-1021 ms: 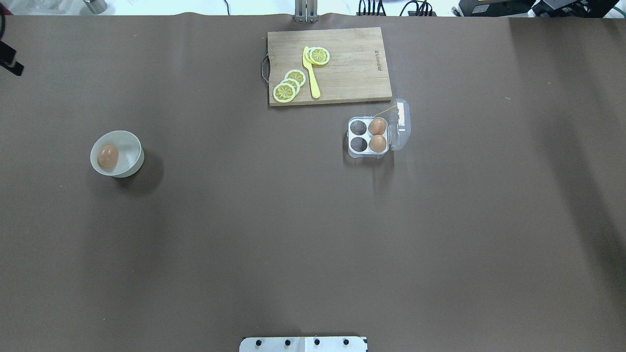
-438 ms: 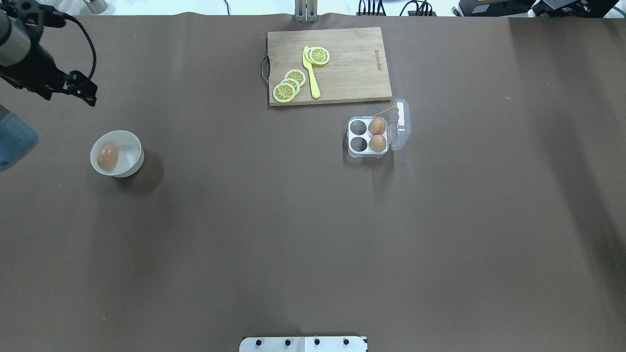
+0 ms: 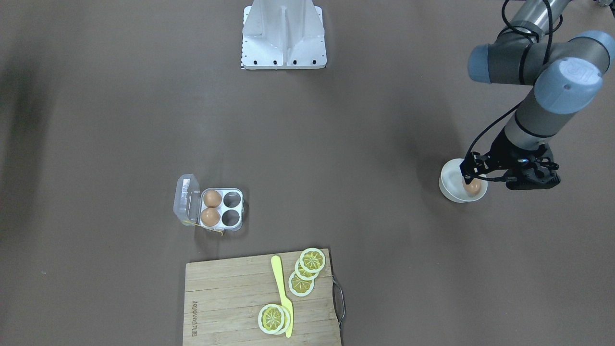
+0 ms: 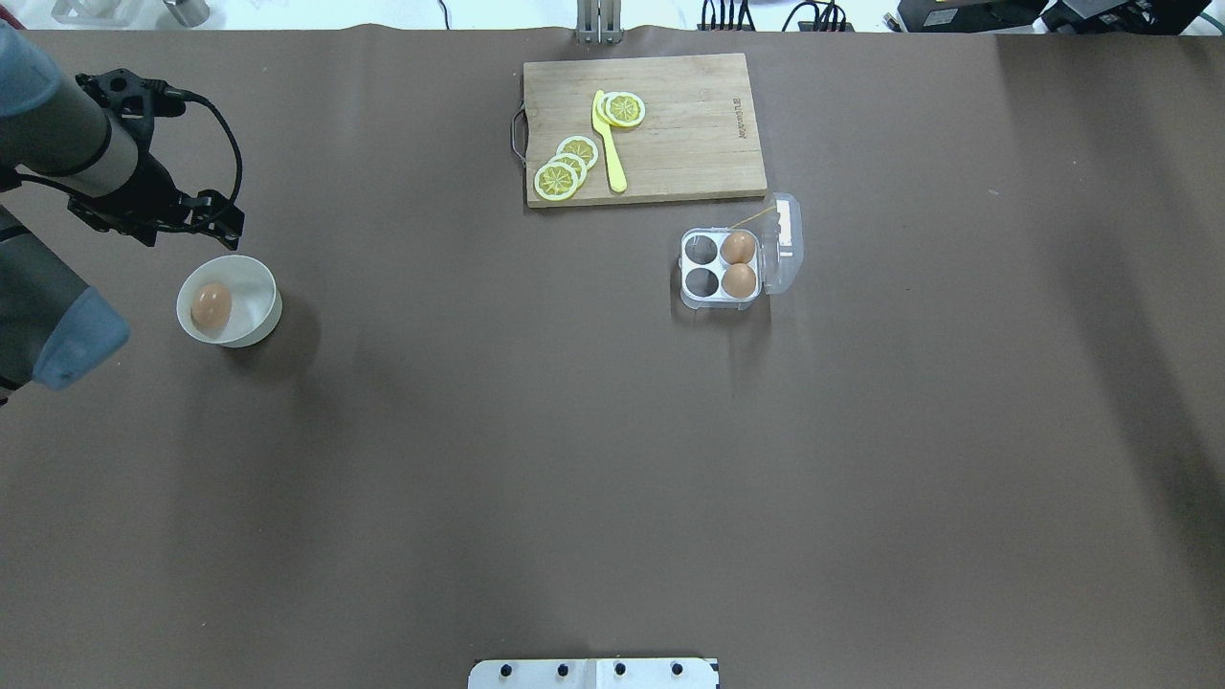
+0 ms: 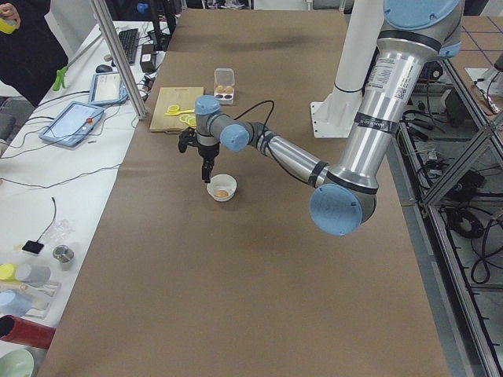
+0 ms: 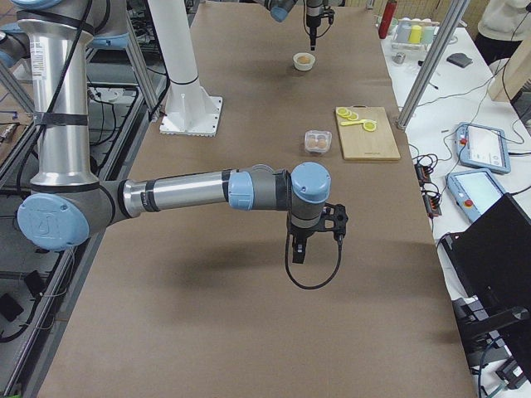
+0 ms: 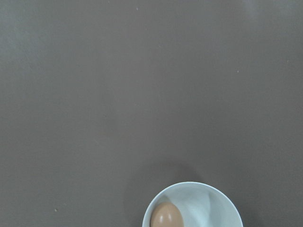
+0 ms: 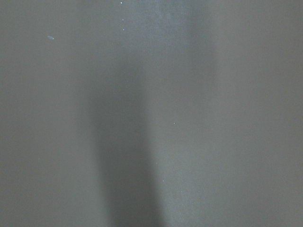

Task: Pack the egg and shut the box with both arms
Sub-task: 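Move the left gripper over the white bowl holding the brown egg, then lower the left gripper into the bowl and grasp the brown egg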

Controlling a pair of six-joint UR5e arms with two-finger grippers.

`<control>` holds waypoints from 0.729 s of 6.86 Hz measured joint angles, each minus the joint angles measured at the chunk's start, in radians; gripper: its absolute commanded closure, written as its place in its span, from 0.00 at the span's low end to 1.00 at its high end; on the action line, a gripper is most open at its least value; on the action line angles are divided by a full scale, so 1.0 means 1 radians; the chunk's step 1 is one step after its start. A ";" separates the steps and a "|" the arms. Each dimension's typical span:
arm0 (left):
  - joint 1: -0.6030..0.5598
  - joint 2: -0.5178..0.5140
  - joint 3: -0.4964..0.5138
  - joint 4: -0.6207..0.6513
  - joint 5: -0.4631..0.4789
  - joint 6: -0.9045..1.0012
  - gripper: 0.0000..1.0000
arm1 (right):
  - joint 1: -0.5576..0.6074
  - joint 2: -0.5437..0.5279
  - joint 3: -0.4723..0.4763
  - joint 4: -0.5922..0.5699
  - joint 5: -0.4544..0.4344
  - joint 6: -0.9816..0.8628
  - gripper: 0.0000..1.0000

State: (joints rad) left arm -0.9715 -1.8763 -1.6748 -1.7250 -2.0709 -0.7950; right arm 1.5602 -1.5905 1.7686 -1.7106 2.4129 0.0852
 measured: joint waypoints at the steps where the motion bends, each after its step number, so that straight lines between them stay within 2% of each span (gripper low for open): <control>1: 0.012 0.006 0.028 -0.049 0.003 -0.036 0.14 | -0.001 0.001 0.000 0.000 0.000 0.001 0.00; 3: 0.037 0.009 0.052 -0.076 0.017 -0.055 0.21 | -0.004 0.001 0.000 0.000 0.000 0.001 0.00; 5: 0.059 0.010 0.055 -0.074 0.028 -0.056 0.22 | -0.006 0.001 0.000 0.000 -0.001 0.001 0.00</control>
State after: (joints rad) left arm -0.9123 -1.8658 -1.6193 -1.7990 -2.0425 -0.8512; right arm 1.5546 -1.5892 1.7685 -1.7104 2.4116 0.0860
